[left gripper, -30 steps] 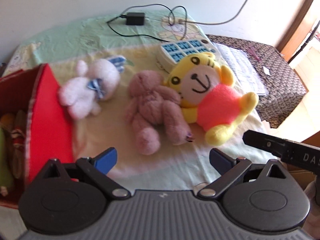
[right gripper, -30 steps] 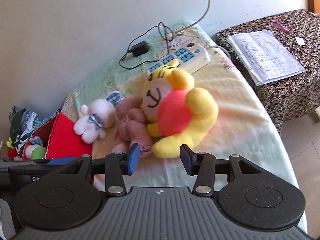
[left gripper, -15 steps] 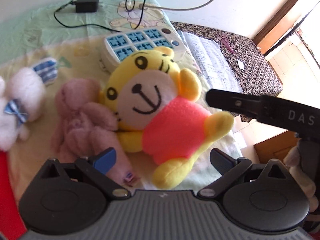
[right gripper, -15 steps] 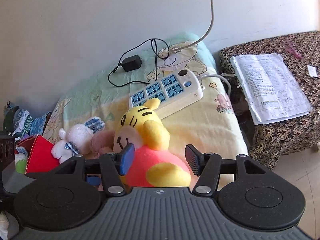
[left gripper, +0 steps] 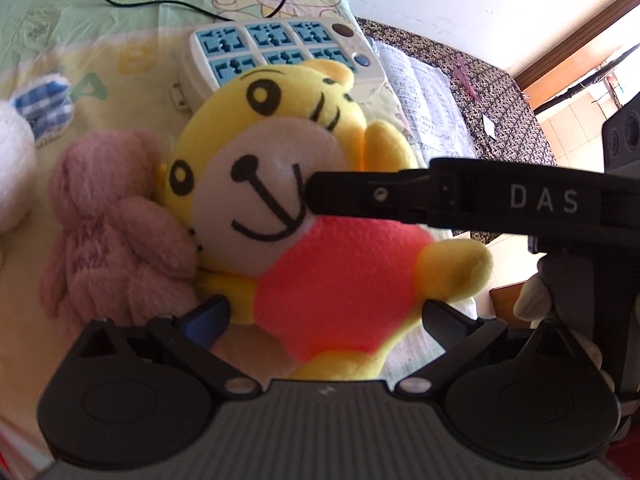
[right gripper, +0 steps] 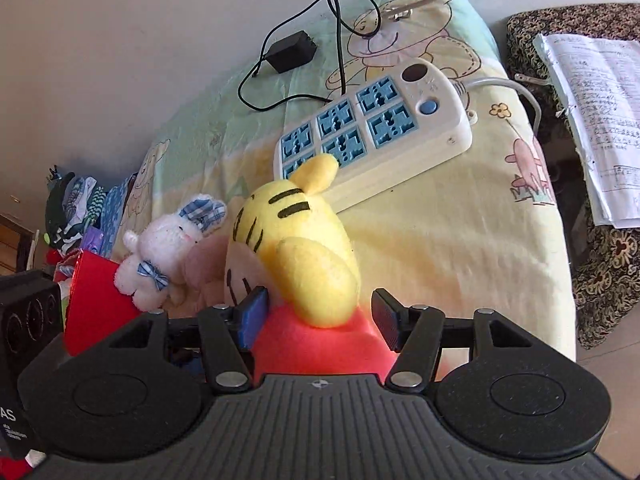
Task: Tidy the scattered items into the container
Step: 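Close the right gripper on the yellow tiger plush's pink body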
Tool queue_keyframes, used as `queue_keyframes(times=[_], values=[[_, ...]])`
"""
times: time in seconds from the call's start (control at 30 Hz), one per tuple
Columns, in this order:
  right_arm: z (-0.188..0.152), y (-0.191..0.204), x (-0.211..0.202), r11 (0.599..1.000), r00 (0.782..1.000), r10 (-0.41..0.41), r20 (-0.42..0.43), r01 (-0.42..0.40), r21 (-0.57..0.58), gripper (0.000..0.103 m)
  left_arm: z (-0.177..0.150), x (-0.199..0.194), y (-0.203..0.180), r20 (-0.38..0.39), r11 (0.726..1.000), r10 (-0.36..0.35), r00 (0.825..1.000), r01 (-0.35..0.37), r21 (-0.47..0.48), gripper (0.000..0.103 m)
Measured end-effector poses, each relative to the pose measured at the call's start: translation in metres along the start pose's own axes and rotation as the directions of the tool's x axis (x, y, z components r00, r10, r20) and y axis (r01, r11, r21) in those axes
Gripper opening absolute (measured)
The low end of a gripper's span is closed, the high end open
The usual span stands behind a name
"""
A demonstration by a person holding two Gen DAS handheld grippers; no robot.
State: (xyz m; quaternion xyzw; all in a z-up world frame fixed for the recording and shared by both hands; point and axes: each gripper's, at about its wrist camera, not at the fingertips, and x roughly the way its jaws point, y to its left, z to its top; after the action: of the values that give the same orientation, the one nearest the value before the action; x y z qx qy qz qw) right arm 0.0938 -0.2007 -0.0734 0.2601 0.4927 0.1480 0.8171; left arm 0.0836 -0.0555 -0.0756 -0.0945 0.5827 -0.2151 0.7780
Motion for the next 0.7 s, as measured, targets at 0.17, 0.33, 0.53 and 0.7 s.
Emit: queue_keyframes(times=[0.17,0.33,0.53,0.7], values=[[-0.002,-0.008,0.008,0.997,0.998,0.060,-0.037,-0.058,0.050,0.061,0.003,0.005,-0.003,-0.009,1.000,0.008,1.000,-0.008,0.019,0.103],[-0.006,-0.013,-0.003,0.993,0.996,0.088,-0.034,-0.085,0.086,0.048,0.002,0.006,-0.009,-0.016,0.998,0.010,1.000,-0.009,0.056,0.101],[-0.024,-0.011,-0.022,0.988,0.995,0.095,-0.007,-0.094,0.119,0.043,-0.008,0.003,-0.017,-0.056,0.994,-0.016,0.998,0.022,0.110,0.098],[-0.052,-0.009,-0.038,0.988,0.996,0.092,-0.015,-0.089,0.129,0.043,-0.032,-0.001,-0.027,-0.116,0.976,-0.050,0.992,0.073,0.204,0.078]])
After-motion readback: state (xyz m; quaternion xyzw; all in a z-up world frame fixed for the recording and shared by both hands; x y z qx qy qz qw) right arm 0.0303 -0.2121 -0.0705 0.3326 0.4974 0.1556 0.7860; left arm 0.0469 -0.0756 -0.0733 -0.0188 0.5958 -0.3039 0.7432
